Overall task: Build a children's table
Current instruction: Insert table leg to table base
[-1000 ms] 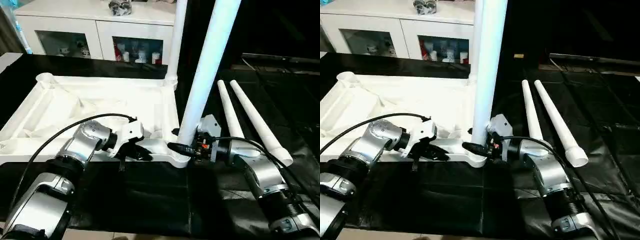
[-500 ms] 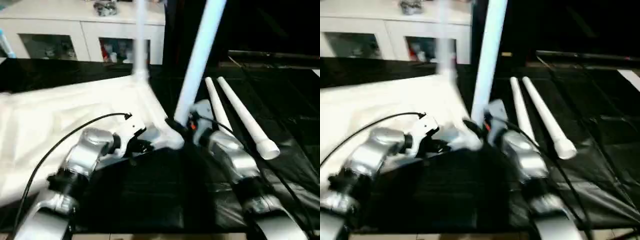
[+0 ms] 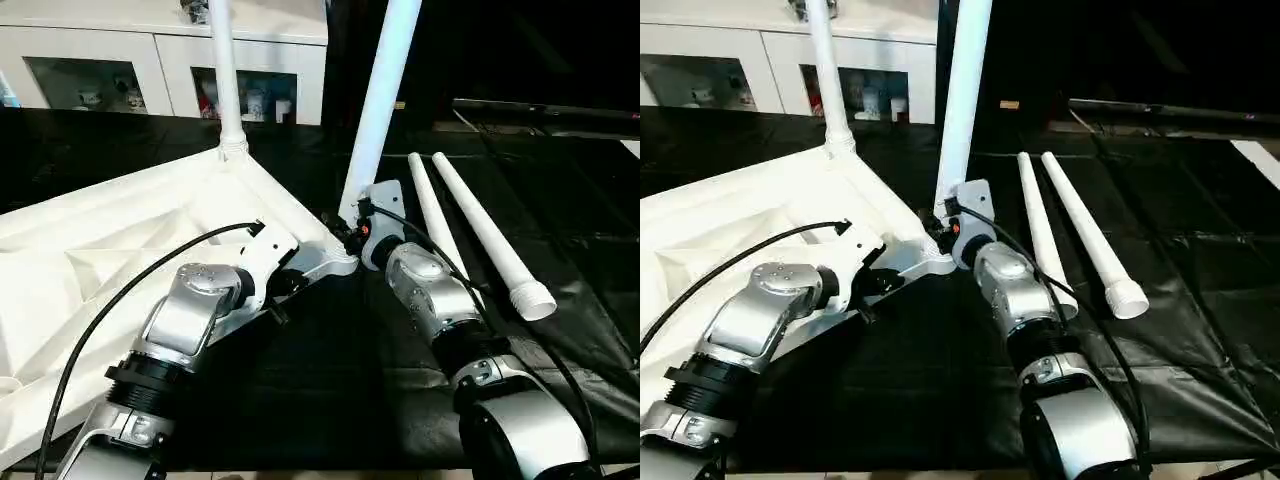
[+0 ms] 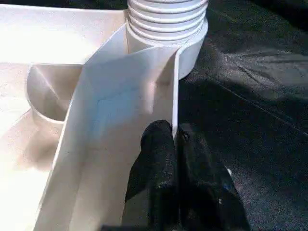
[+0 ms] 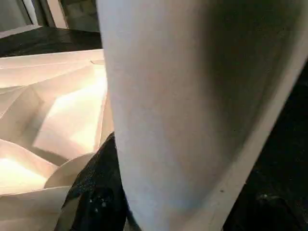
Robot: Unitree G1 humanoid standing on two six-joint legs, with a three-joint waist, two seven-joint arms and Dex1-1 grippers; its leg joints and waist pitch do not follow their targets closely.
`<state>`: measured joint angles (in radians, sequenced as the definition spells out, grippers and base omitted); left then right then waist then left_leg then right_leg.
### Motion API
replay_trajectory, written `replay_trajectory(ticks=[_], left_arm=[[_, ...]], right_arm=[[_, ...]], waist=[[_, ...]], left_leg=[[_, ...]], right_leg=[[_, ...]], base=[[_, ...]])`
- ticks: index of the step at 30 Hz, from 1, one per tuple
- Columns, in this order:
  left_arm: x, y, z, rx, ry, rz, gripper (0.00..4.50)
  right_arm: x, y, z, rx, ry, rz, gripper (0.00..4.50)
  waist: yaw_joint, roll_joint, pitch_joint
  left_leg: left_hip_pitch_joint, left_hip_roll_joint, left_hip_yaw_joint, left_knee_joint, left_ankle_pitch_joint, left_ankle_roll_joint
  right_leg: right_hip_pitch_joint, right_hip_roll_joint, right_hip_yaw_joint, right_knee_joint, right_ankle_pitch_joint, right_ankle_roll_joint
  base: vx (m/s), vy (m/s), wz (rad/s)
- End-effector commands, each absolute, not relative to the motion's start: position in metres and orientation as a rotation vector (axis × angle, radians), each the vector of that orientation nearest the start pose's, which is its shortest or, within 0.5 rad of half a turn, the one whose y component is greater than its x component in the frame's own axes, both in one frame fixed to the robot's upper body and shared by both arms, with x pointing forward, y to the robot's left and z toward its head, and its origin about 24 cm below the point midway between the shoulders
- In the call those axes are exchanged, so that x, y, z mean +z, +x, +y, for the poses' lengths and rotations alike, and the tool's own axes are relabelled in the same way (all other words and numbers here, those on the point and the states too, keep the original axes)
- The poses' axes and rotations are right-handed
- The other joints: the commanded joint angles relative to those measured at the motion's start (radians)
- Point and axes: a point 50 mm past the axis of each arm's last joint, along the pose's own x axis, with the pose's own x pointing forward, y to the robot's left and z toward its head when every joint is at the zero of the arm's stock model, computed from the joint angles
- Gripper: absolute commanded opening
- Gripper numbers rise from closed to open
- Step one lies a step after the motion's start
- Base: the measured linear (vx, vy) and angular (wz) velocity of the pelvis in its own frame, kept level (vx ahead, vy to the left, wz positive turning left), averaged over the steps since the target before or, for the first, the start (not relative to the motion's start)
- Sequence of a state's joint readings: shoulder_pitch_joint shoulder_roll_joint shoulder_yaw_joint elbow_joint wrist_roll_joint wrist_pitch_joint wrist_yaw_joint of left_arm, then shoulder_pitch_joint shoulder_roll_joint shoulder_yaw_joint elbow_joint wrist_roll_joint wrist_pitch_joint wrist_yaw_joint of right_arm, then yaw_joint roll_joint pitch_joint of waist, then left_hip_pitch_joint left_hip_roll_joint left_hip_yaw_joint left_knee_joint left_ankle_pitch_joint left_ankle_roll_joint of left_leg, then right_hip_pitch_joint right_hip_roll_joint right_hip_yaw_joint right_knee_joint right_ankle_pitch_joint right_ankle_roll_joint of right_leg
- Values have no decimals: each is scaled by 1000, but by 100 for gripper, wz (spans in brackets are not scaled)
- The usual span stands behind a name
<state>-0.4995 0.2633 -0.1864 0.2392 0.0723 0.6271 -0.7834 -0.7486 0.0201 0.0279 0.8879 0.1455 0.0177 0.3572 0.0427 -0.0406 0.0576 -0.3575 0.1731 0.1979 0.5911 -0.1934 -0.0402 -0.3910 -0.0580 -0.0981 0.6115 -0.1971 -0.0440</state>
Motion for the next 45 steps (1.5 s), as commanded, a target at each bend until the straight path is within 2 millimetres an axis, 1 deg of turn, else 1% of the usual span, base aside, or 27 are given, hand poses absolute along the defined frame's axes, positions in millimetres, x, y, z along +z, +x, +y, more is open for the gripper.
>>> replay_trajectory(ticks=[1, 2, 3, 5, 6, 8, 9, 10, 12, 13, 16, 17, 18, 19, 20, 21, 24, 25, 26, 29, 30, 32, 34, 37, 40, 42, 45], left_arm=[[87, 320, 109, -877, 286, 415, 0], [86, 323, 111, -866, 298, 414, 0], [86, 324, 111, -863, 301, 414, 0], [86, 325, 112, -859, 307, 413, 0], [86, 325, 112, -857, 313, 411, 0], [85, 326, 113, -855, 324, 407, 0], [85, 327, 113, -855, 328, 406, 0], [84, 327, 114, -855, 335, 406, 0], [84, 328, 115, -856, 347, 404, 0], [84, 329, 115, -860, 354, 401, 0], [84, 330, 117, -871, 360, 397, 0], [84, 330, 117, -873, 364, 396, 0], [84, 331, 119, -881, 373, 394, 0], [83, 331, 120, -888, 380, 394, 0], [82, 331, 120, -894, 385, 394, 0], [82, 331, 121, -898, 389, 393, 0], [78, 331, 125, -940, 416, 398, 0], [77, 331, 126, -952, 422, 402, 0], [76, 331, 127, -965, 428, 404, 0], [73, 329, 130, -1027, 460, 405, 0], [72, 329, 131, -1053, 469, 408, 0], [70, 326, 132, -1126, 481, 407, 0], [69, 326, 133, -1149, 486, 411, 0], [67, 324, 136, -1241, 527, 413, 0], [66, 323, 137, -1255, 539, 423, 0], [64, 321, 139, -1330, 557, 426, 0], [64, 319, 139, -1376, 562, 425, 0]], right_arm=[[23, 349, -67, 536, 95, 364, 249], [23, 348, -66, 550, 109, 355, 263], [23, 348, -66, 555, 113, 351, 263], [23, 348, -65, 567, 116, 344, 269], [23, 347, -65, 573, 112, 341, 298], [23, 346, -66, 590, 110, 327, 306], [23, 346, -66, 596, 112, 321, 309], [22, 345, -67, 594, 101, 316, 316], [19, 342, -73, 587, 62, 300, 342], [18, 339, -77, 613, 79, 281, 350], [19, 335, -86, 605, 109, 258, 374], [19, 335, -88, 604, 112, 256, 390], [20, 332, -91, 620, 125, 240, 395], [22, 330, -93, 633, 134, 225, 417], [23, 329, -95, 636, 129, 216, 417], [24, 328, -97, 638, 123, 208, 428], [30, 319, -109, 668, 108, 158, 444], [33, 317, -112, 673, 107, 144, 444], [36, 315, -116, 676, 109, 131, 444], [48, 310, -128, 697, 102, 82, 444], [52, 308, -132, 712, 84, 75, 444], [58, 303, -143, 772, 28, 91, 444], [59, 300, -146, 807, -4, 105, 444], [66, 294, -164, 911, -110, 149, 444], [68, 293, -166, 941, -108, 162, 444], [70, 288, -168, 1033, -113, 209, 444], [70, 285, -167, 1088, -122, 234, 444]], waist=[[9, 10, -62], [11, 31, -61], [6, 20, -61], [8, 19, -63], [10, 22, -63], [12, 24, -64], [12, 22, -64], [15, 26, -65], [19, 22, -64], [21, 26, -63], [21, 24, -62], [20, 24, -62], [20, 29, -58], [21, 26, -58], [23, 32, -59], [22, 28, -60], [26, 30, -61], [27, 35, -61], [27, 31, -62], [29, 35, -64], [32, 33, -64], [37, 34, -65], [46, 35, -65], [57, 35, -63], [59, 34, -64], [62, 34, -64], [68, 35, -67]], left_leg=[[9, 74, -37, -69, -149, 21], [10, 74, -39, -69, -153, 17], [10, 74, -37, -70, -169, 15], [10, 74, -37, -69, -166, 12], [10, 75, -37, -69, -158, 14], [9, 75, -38, -69, -149, 18], [10, 75, -37, -69, -151, 19], [10, 75, -37, -68, -150, 19], [10, 75, -36, -68, -155, 19], [10, 74, -37, -69, -155, 18], [8, 75, -39, -70, -166, 23], [7, 75, -39, -70, -169, 25], [10, 73, -38, -71, -190, 26], [8, 73, -39, -71, -195, 26], [8, 73, -40, -71, -190, 26], [7, 73, -40, -70, -181, 27], [8, 73, -38, -68, -164, 36], [7, 73, -40, -69, -154, 39], [6, 73, -40, -68, -152, 44], [6, 74, -39, -66, -135, 48], [5, 71, -38, -64, -123, 57], [5, 73, -38, -64, -113, 64], [6, 70, -36, -62, -114, 66], [8, 71, -36, -62, -133, 63], [6, 73, -37, -62, -138, 58], [7, 71, -37, -61, -145, 60], [6, 75, -37, -59, -127, 64]], right_leg=[[49, -115, 78, -72, -162, -202], [47, -115, 78, -72, -159, -205], [47, -111, 78, -76, -160, -206], [49, -113, 78, -74, -150, -214], [50, -113, 78, -71, -133, -217], [51, -112, 77, -68, -108, -222], [51, -112, 78, -69, -105, -224], [51, -113, 78, -68, -102, -226], [52, -115, 79, -70, -108, -224], [52, -113, 77, -71, -116, -220], [55, -114, 78, -73, -131, -211], [56, -114, 77, -74, -142, -210], [51, -112, 77, -84, -180, -202], [54, -113, 78, -84, -197, -195], [54, -114, 78, -84, -200, -191], [54, -112, 77, -83, -193, -189], [52, -113, 79, -81, -174, -185], [53, -111, 77, -79, -157, -188], [54, -110, 77, -79, -148, -186], [53, -111, 77, -73, -115, -198], [55, -108, 77, -76, -102, -187], [53, -109, 77, -70, -82, -193], [54, -108, 76, -74, -86, -189], [53, -109, 76, -76, -107, -189], [55, -111, 74, -76, -126, -186], [56, -111, 73, -80, -152, -180], [54, -110, 72, -75, -124, -184]], base=[[0, 0, 0], [0, 0, 0], [0, 0, 0], [0, 0, 0], [0, 0, 0], [0, 0, 0], [0, 0, 0], [0, 0, 0], [0, 0, 0], [0, 0, 0], [0, 0, 0], [0, 0, 0], [0, 0, 0], [0, 0, 0], [0, 0, 0], [0, 0, 0], [0, 0, 0], [0, 0, 0], [0, 0, 0], [0, 0, 0], [0, 0, 0], [0, 0, 0], [0, 0, 0], [0, 0, 0], [0, 0, 0], [0, 0, 0], [0, 0, 0]])
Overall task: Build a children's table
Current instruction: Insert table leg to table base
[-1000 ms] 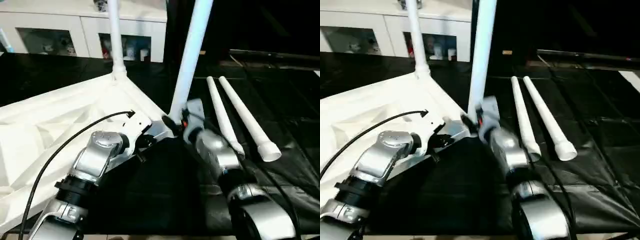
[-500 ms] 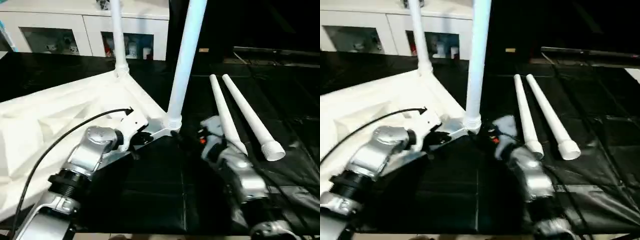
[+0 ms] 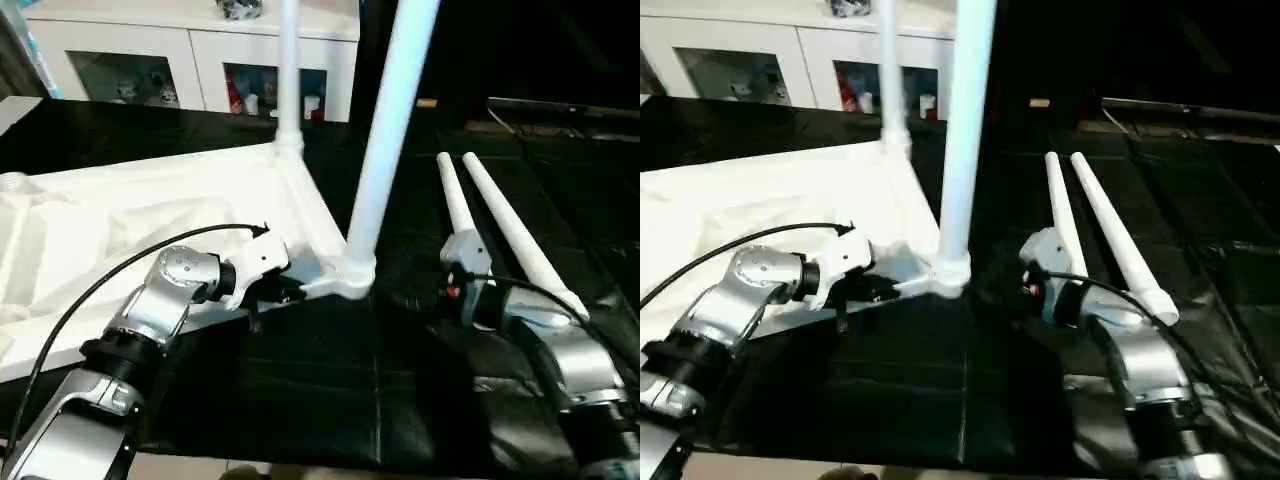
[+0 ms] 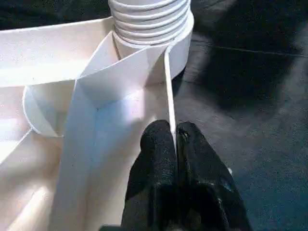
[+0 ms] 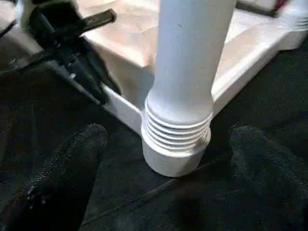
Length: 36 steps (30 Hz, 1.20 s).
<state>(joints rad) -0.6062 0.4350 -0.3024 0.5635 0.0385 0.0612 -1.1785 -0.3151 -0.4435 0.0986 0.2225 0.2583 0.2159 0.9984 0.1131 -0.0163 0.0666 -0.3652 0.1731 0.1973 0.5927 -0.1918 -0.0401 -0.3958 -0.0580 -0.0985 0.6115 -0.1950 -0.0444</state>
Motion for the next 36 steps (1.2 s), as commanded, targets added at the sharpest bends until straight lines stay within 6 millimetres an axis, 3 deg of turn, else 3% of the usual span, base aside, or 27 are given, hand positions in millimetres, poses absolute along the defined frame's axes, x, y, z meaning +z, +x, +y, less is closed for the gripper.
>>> replay_trajectory(ticks=[1, 2, 4, 5, 6, 7, 11, 15, 16, 18, 19, 36], left_arm=[[64, 317, 140, -1406, 569, 431, 0], [63, 314, 140, -1457, 574, 436, 0], [63, 313, 140, -1477, 575, 440, 0], [63, 311, 140, -1502, 579, 442, 0], [63, 311, 140, -1510, 583, 443, 0], [63, 310, 140, -1525, 590, 445, 0], [62, 307, 140, -1568, 600, 449, 0], [62, 305, 139, -1591, 607, 447, 0], [62, 305, 139, -1593, 608, 447, 0], [63, 305, 139, -1595, 610, 447, 0], [63, 305, 139, -1597, 611, 447, 0], [62, 307, 139, -1595, 611, 449, 0]], right_arm=[[69, 284, -166, 1121, -120, 247, 444], [69, 282, -164, 1171, -121, 264, 444], [68, 281, -163, 1188, -127, 269, 444], [66, 281, -161, 1200, -144, 279, 444], [65, 282, -161, 1201, -152, 283, 444], [64, 283, -160, 1203, -163, 286, 444], [63, 285, -156, 1226, -163, 300, 444], [64, 289, -152, 1250, -146, 291, 444], [64, 289, -151, 1253, -139, 291, 427], [65, 290, -150, 1267, -129, 282, 427], [64, 290, -149, 1278, -128, 284, 399], [57, 290, -145, 1310, -128, 304, 275]], waist=[[0, 10, -76], [3, 7, -77], [5, 9, -77], [6, 5, -77], [9, 8, -77], [9, 5, -75], [12, 5, -75], [20, 7, -79], [20, 2, -79], [23, 5, -79], [24, 3, -79], [25, 4, -80]], left_leg=[[14, 75, -36, -60, -129, 64], [13, 75, -36, -60, -122, 67], [13, 77, -35, -59, -117, 70], [14, 77, -34, -59, -116, 67], [16, 78, -35, -60, -120, 62], [15, 78, -34, -60, -128, 57], [16, 76, -33, -60, -132, 47], [16, 78, -33, -58, -114, 51], [15, 78, -33, -58, -110, 52], [15, 78, -33, -57, -105, 55], [15, 78, -33, -57, -108, 54], [13, 77, -33, -55, -99, 55]], right_leg=[[59, -110, 72, -74, -123, -186], [60, -111, 72, -71, -115, -188], [58, -112, 72, -70, -110, -190], [57, -111, 71, -69, -109, -192], [55, -113, 71, -70, -120, -194], [56, -113, 72, -72, -135, -192], [55, -114, 72, -73, -163, -185], [55, -114, 73, -67, -124, -190], [55, -113, 72, -65, -118, -192], [55, -113, 72, -64, -112, -193], [55, -114, 72, -63, -116, -191], [56, -112, 70, -63, -125, -184]], base=[[0, 0, 0], [0, 0, 0], [0, 0, 0], [0, 0, 0], [0, 0, 0], [0, 0, 0], [0, 0, 0], [0, 0, 0], [0, 0, 0], [0, 0, 0], [0, 0, 0], [0, 0, 0]])
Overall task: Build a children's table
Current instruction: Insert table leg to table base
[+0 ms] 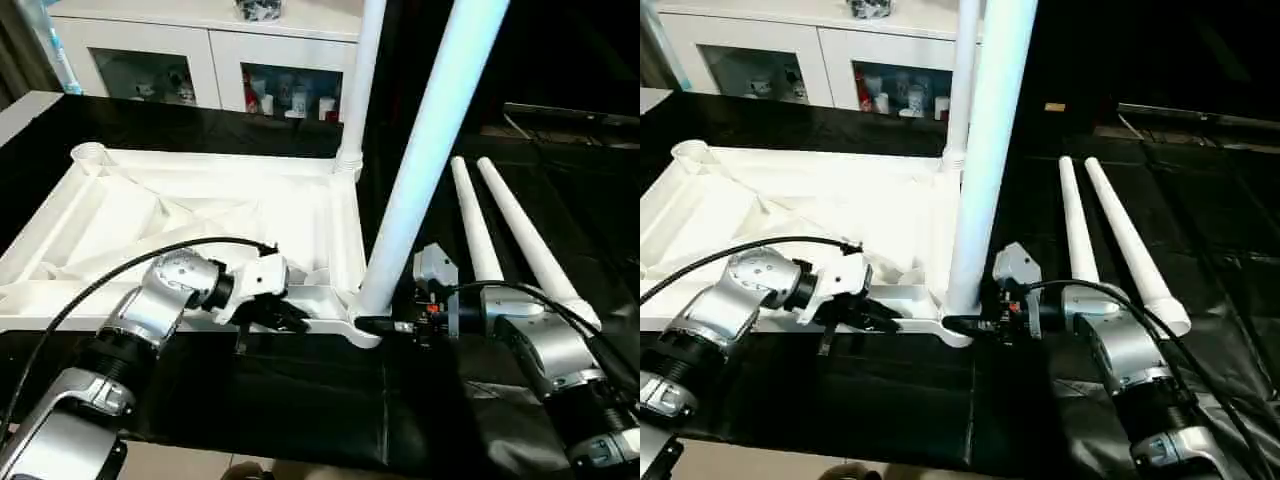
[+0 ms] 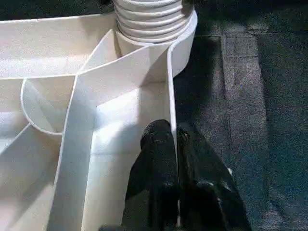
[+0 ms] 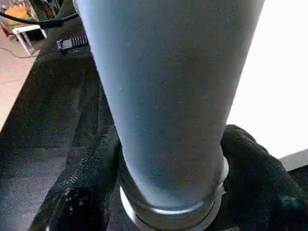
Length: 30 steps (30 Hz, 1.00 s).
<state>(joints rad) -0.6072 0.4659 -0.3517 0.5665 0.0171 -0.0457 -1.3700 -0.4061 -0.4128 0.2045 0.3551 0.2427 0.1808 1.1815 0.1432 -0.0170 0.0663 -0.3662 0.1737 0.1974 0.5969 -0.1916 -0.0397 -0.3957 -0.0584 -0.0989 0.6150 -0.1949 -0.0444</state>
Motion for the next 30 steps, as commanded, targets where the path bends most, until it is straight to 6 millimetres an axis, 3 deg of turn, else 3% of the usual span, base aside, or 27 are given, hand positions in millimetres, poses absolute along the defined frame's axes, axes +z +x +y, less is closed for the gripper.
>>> replay_trajectory(ticks=[1, 8, 10, 13, 14, 15, 16, 17, 18, 19, 21, 23, 24, 27, 30], left_arm=[[62, 307, 139, -1592, 609, 448, 0], [63, 313, 131, -1499, 527, 424, 0], [65, 316, 126, -1449, 487, 411, 0], [70, 323, 116, -1356, 388, 379, 0], [72, 325, 111, -1317, 354, 368, 0], [72, 325, 111, -1317, 354, 368, 0], [76, 330, 102, -1234, 298, 353, 0], [78, 332, 97, -1185, 269, 352, 0], [78, 333, 96, -1180, 267, 351, 0], [80, 334, 92, -1140, 252, 347, 0], [85, 338, 81, -1063, 233, 322, 0], [87, 339, 77, -1038, 233, 310, 0], [89, 340, 72, -1018, 237, 301, 0], [89, 341, 70, -1014, 262, 298, 0], [87, 341, 74, -1008, 279, 310, 0]], right_arm=[[56, 290, -144, 1310, -126, 304, 275], [48, 284, -139, 1256, -21, 321, 270], [42, 285, -135, 1171, -1, 333, 270], [33, 290, -123, 1030, 10, 365, 270], [30, 292, -118, 976, 19, 376, 270], [30, 292, -118, 976, 19, 376, 270], [27, 300, -104, 875, 36, 383, 270], [26, 306, -96, 828, 38, 385, 270], [26, 306, -95, 823, 39, 385, 270], [27, 311, -89, 784, 44, 386, 269], [29, 322, -79, 701, 40, 389, 269], [31, 325, -75, 679, 30, 389, 269], [32, 328, -72, 671, 11, 388, 269], [35, 328, -69, 699, 1, 379, 269], [36, 328, -69, 716, 6, 365, 339]], waist=[[-5, 5, -81], [-4, 3, -78], [-8, 8, -72], [-21, 10, -62], [-26, 21, -61], [-31, 16, -61], [-37, 16, -64], [-49, 23, -64], [-61, 14, -64], [-63, 12, -66], [-68, 16, -64], [-74, 15, -70], [-77, 8, -70], [-75, 11, -74], [-76, 9, -75]], left_leg=[[14, 76, -33, -59, -98, 54], [16, 78, -33, -61, -112, 50], [23, 78, -35, -65, -158, 29], [30, 78, -40, -74, -236, -9], [38, 75, -45, -75, -277, -30], [39, 75, -46, -77, -291, -34], [37, 72, -48, -76, -284, -32], [33, 74, -49, -77, -274, -43], [29, 67, -51, -74, -283, -40], [27, 66, -49, -73, -268, -35], [28, 66, -46, -71, -251, -19], [25, 64, -43, -66, -210, -7], [22, 64, -41, -66, -193, 5], [17, 62, -38, -63, -149, 31], [17, 63, -36, -64, -134, 42]], right_leg=[[57, -112, 71, -66, -122, -184], [56, -114, 71, -70, -149, -184], [49, -115, 71, -83, -229, -172], [50, -117, 69, -97, -362, -149], [47, -120, 68, -104, -419, -140], [48, -121, 68, -110, -437, -134], [54, -122, 67, -111, -436, -125], [49, -120, 69, -100, -400, -146], [54, -119, 63, -108, -430, -137], [58, -120, 65, -107, -427, -132], [51, -117, 69, -109, -417, -132], [53, -116, 71, -103, -362, -150], [55, -111, 71, -101, -326, -153], [59, -111, 72, -92, -250, -164], [59, -109, 72, -88, -215, -172]], base=[[0, 0, 0], [0, 0, 0], [0, 0, 0], [0, 0, 0], [0, 0, 0], [0, 0, 0], [0, 0, 0], [0, 0, 0], [0, 0, 0], [0, 0, 0], [0, 0, 0], [0, 0, 0], [0, 0, 0], [0, 0, 0], [0, 0, 0]])
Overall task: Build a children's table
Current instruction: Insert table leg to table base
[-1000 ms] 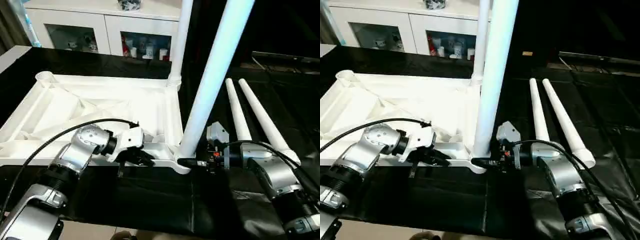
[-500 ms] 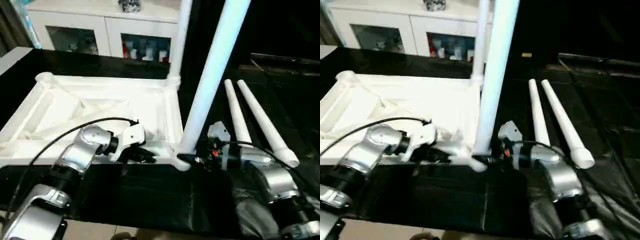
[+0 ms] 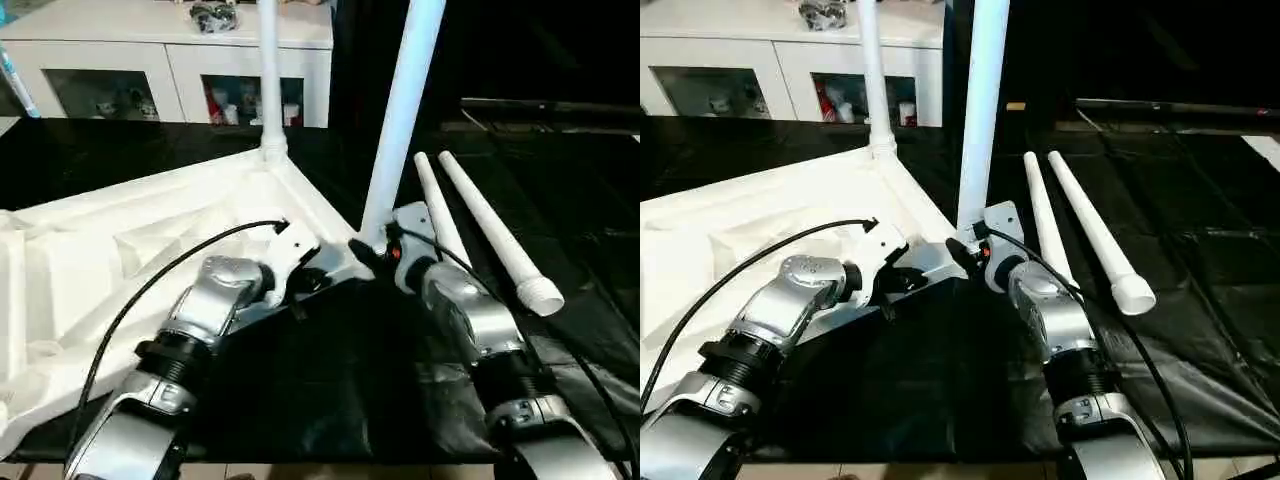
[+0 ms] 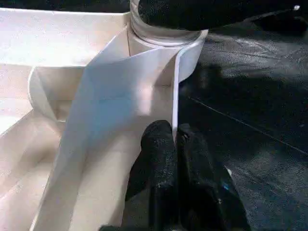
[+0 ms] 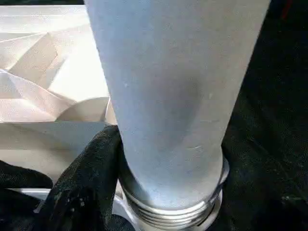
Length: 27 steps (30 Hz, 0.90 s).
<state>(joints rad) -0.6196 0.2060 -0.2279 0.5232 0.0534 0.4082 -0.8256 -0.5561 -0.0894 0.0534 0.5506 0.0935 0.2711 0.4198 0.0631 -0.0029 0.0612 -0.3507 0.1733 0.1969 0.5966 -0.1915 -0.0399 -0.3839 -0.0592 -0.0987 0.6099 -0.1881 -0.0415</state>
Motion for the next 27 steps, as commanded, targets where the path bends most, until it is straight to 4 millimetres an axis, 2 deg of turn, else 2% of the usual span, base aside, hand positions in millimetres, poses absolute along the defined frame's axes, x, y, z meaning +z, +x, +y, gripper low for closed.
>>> replay_trajectory(ticks=[1, 2, 4, 7, 8, 9, 10, 11, 12, 15, 18, 21, 22, 24, 27], left_arm=[[86, 340, 77, -1003, 287, 318, 0], [85, 340, 80, -1003, 299, 325, 0], [84, 339, 83, -1004, 312, 332, 0], [81, 339, 98, -1020, 345, 348, 0], [81, 339, 100, -1022, 346, 349, 0], [81, 339, 102, -1025, 348, 351, 0], [80, 338, 107, -1039, 357, 356, 0], [80, 338, 110, -1049, 364, 359, 0], [80, 338, 110, -1049, 364, 359, 0], [79, 334, 118, -1112, 411, 361, 0], [79, 330, 125, -1199, 444, 361, 0], [77, 327, 129, -1250, 477, 378, 0], [77, 327, 130, -1264, 482, 385, 0], [77, 326, 130, -1283, 485, 388, 0], [77, 326, 131, -1300, 488, 394, 0]], right_arm=[[36, 328, -70, 714, 5, 359, 345], [36, 328, -72, 711, 2, 354, 345], [35, 328, -74, 710, -1, 347, 375], [37, 323, -88, 729, -8, 314, 393], [37, 322, -89, 731, -9, 311, 416], [37, 321, -91, 735, -11, 306, 416], [38, 319, -96, 740, -17, 298, 431], [39, 317, -100, 744, -22, 293, 431], [39, 317, -100, 744, -22, 293, 445], [43, 312, -113, 786, -27, 269, 445], [52, 305, -132, 885, -53, 247, 445], [56, 302, -143, 941, -71, 255, 445], [57, 301, -146, 956, -82, 258, 445], [60, 300, -152, 974, -99, 262, 445], [64, 301, -155, 973, -103, 245, 445]], waist=[[5, -4, -69], [4, -1, -68], [3, -1, -65], [4, 5, -66], [4, 5, -67], [4, 8, -69], [6, 22, -72], [3, 12, -74], [5, 13, -75], [9, 13, -79], [13, 15, -77], [20, 14, -76], [29, 14, -76], [35, 14, -74], [38, 12, -74]], left_leg=[[2, 64, -36, -64, -138, 42], [3, 64, -36, -65, -150, 40], [5, 65, -37, -66, -177, 30], [5, 67, -40, -69, -186, 26], [4, 67, -40, -69, -179, 28], [4, 67, -40, -69, -167, 30], [3, 68, -41, -67, -158, 28], [-1, 67, -39, -66, -146, 35], [-3, 66, -39, -64, -131, 43], [-8, 66, -37, -59, -101, 61], [-7, 69, -37, -58, -109, 78], [-6, 69, -36, -58, -119, 75], [-2, 71, -35, -58, -124, 71], [2, 73, -33, -59, -138, 62], [-1, 73, -35, -60, -138, 51]], right_leg=[[47, -109, 71, -83, -229, -175], [46, -110, 71, -86, -250, -173], [44, -111, 71, -93, -305, -158], [44, -109, 72, -91, -296, -150], [44, -108, 72, -91, -280, -148], [45, -107, 73, -87, -239, -158], [46, -108, 73, -80, -209, -168], [49, -106, 73, -77, -161, -179], [50, -107, 73, -74, -130, -191], [50, -106, 73, -68, -80, -203], [49, -104, 71, -66, -61, -209], [49, -105, 70, -68, -83, -213], [46, -106, 71, -69, -104, -210], [41, -106, 71, -73, -129, -207], [44, -107, 70, -71, -139, -202]], base=[[0, 0, 0], [0, 0, 0], [0, 0, 0], [0, 0, 0], [0, 0, 0], [0, 0, 0], [0, 0, 0], [0, 0, 0], [0, 0, 0], [0, 0, 0], [0, 0, 0], [0, 0, 0], [0, 0, 0], [0, 0, 0], [0, 0, 0]])
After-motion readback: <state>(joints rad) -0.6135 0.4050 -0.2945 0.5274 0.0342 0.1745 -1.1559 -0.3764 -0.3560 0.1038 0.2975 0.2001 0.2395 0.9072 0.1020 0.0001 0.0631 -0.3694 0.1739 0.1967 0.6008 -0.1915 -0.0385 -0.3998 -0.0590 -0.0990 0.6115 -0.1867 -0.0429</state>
